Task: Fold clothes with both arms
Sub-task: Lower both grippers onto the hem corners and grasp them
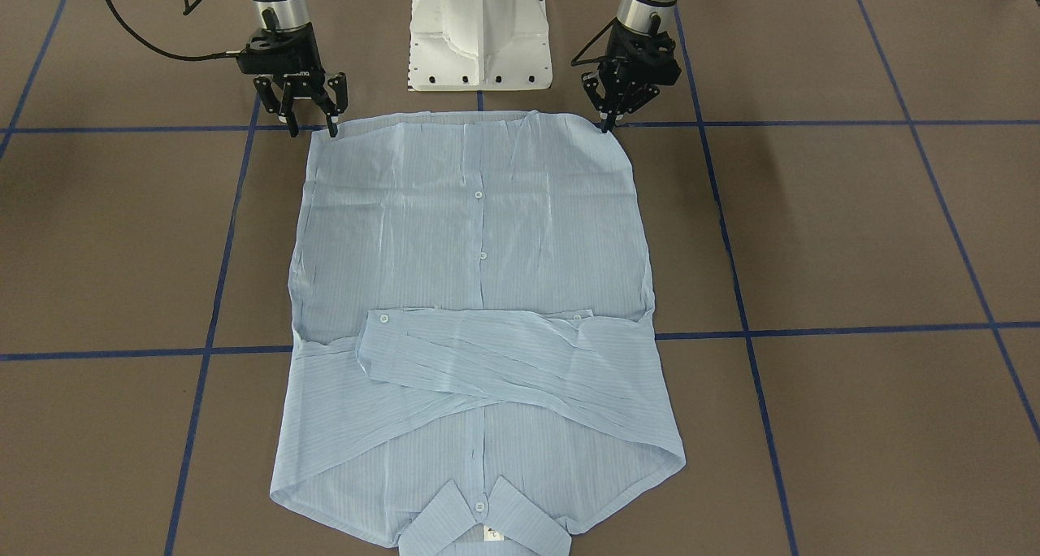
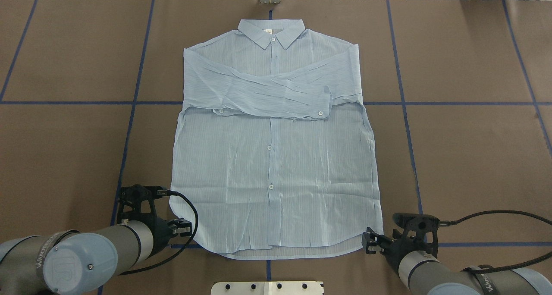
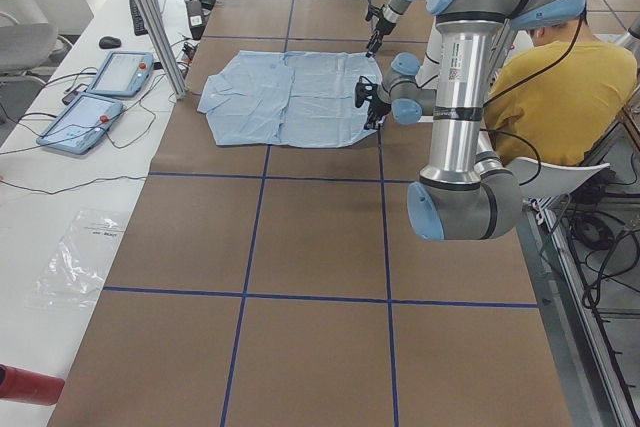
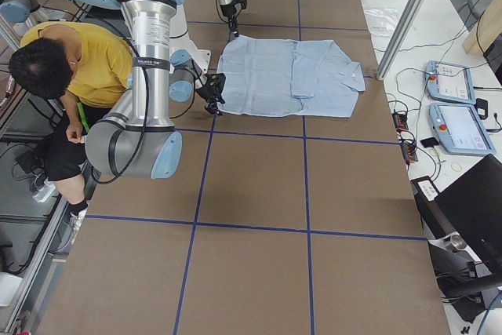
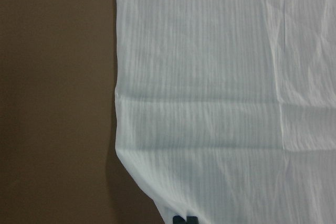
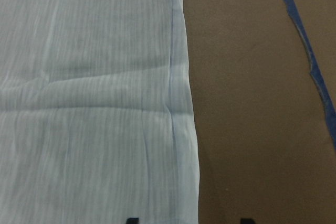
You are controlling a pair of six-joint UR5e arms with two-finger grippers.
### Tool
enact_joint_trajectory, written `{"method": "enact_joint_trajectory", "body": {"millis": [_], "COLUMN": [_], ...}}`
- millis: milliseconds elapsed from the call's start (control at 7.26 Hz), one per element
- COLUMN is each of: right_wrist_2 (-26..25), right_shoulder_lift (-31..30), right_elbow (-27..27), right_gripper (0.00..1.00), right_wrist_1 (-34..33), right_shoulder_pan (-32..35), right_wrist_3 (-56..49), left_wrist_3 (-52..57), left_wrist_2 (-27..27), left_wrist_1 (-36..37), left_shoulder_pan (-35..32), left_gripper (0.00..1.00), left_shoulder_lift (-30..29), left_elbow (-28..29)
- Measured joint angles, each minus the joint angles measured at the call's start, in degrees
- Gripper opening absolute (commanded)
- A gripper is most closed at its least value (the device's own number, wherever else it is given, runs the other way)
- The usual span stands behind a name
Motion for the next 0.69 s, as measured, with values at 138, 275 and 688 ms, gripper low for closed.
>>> {"method": "enact_joint_trajectory", "body": {"millis": [138,275,688], "right_wrist_2": [-0.09,-0.16,-0.23], "right_shoulder_lift": [0.34,0.44,0.59], "right_elbow": [-0.50,-0.83,-1.29], "right_gripper": [0.50,0.39,0.00], "right_wrist_1": [0.01,0.02,0.01], "right_shoulder_pan": [-0.17,-0.36,-0.58], "right_wrist_3": [-0.03,-0.05,-0.17], "left_wrist_3": [0.00,0.00,0.00], "left_wrist_2": [0.01,0.02,-0.04], "left_wrist_1": [0.02,0.03,0.03], "left_shoulder_pan": [0.00,0.00,0.00], "left_gripper": [0.00,0.00,0.00], "left_shoulder_lift": [0.06,0.09,0.11], "left_elbow": [-0.23,-0.35,-0.41]}}
